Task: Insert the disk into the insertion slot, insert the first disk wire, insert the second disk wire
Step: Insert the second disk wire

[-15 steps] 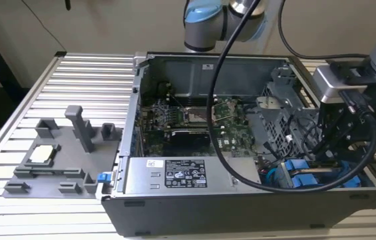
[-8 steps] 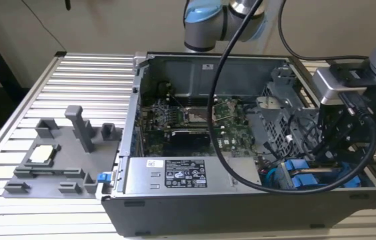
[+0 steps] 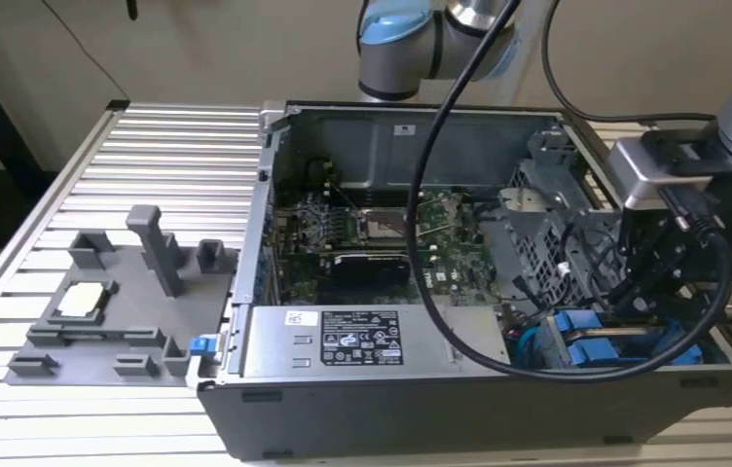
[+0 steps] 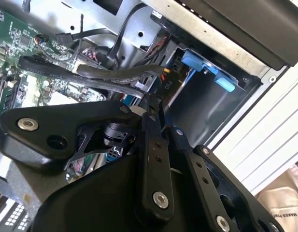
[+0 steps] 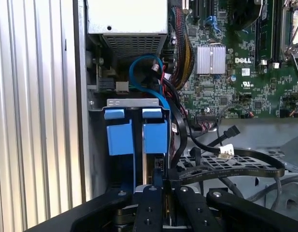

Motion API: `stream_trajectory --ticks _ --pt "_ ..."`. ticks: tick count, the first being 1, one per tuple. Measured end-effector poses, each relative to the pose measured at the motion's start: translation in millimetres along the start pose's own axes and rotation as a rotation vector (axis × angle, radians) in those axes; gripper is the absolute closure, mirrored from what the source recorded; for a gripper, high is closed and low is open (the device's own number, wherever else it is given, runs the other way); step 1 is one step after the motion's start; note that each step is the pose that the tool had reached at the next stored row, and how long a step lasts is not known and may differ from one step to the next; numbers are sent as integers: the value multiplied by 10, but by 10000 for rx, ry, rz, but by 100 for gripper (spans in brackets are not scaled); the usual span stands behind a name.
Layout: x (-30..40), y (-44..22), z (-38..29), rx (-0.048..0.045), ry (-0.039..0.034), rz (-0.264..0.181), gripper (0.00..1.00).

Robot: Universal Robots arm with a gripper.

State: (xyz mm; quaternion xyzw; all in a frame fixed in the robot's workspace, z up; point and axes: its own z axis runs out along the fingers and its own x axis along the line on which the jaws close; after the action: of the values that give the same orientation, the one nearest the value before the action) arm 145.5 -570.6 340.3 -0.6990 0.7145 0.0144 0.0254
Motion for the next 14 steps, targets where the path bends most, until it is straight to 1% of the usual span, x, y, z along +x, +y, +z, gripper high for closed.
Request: stream_trajectory --ticks 5,11,13,14 --pt "2 1 39 -1 12 5 84" --pt "2 1 52 0 -4 6 84" --pt "3 0 54 -2 -5 5 83" --pt "4 0 49 -4 -2 6 76"
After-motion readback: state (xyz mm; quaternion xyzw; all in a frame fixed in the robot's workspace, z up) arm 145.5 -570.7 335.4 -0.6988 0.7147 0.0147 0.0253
